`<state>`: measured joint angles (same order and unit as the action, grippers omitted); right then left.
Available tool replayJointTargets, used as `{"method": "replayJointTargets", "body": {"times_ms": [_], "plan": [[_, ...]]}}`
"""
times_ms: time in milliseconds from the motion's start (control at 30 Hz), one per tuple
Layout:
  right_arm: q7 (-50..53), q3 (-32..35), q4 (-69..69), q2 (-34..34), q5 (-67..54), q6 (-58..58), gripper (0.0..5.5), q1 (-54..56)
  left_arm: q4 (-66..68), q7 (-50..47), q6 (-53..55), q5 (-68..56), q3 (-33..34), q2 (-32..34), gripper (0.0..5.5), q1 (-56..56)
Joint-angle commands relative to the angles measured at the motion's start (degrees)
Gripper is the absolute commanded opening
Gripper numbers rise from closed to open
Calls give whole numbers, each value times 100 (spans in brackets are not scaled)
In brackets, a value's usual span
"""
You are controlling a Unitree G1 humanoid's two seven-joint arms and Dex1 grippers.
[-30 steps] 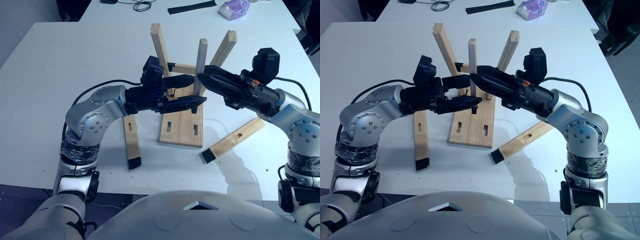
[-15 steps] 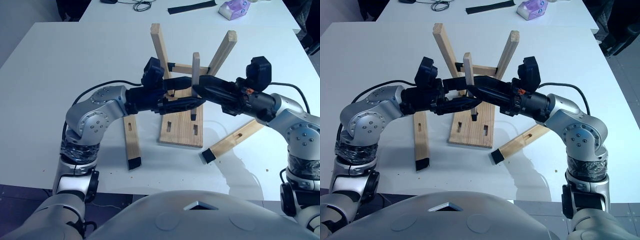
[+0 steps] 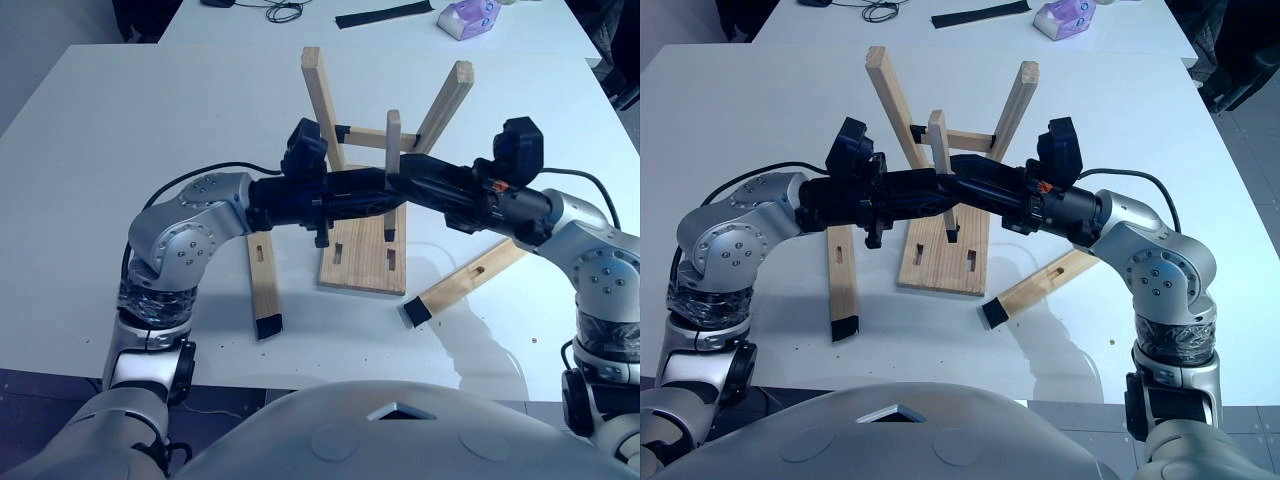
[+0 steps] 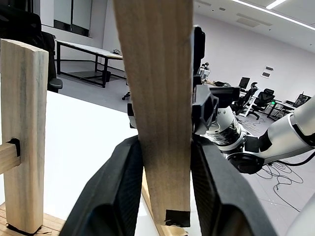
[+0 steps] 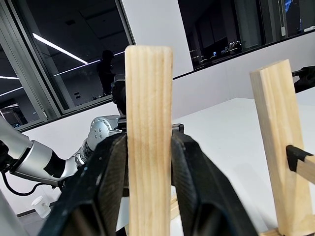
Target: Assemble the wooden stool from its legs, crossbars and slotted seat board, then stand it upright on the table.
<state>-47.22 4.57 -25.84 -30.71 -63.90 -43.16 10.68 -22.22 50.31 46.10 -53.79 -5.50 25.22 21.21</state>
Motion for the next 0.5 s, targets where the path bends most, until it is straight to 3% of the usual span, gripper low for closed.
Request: {"method": "replayJointTargets", "body": {"times_ms": [33,500], "plan": [[-147,-103,-1,-136,120,-93,133,-41,10,1,-12,-42,112,1,132,91],[-236,-184,0,-201,280,-74,133,-1,48,116,-43,134,42,39,132,79]]}}
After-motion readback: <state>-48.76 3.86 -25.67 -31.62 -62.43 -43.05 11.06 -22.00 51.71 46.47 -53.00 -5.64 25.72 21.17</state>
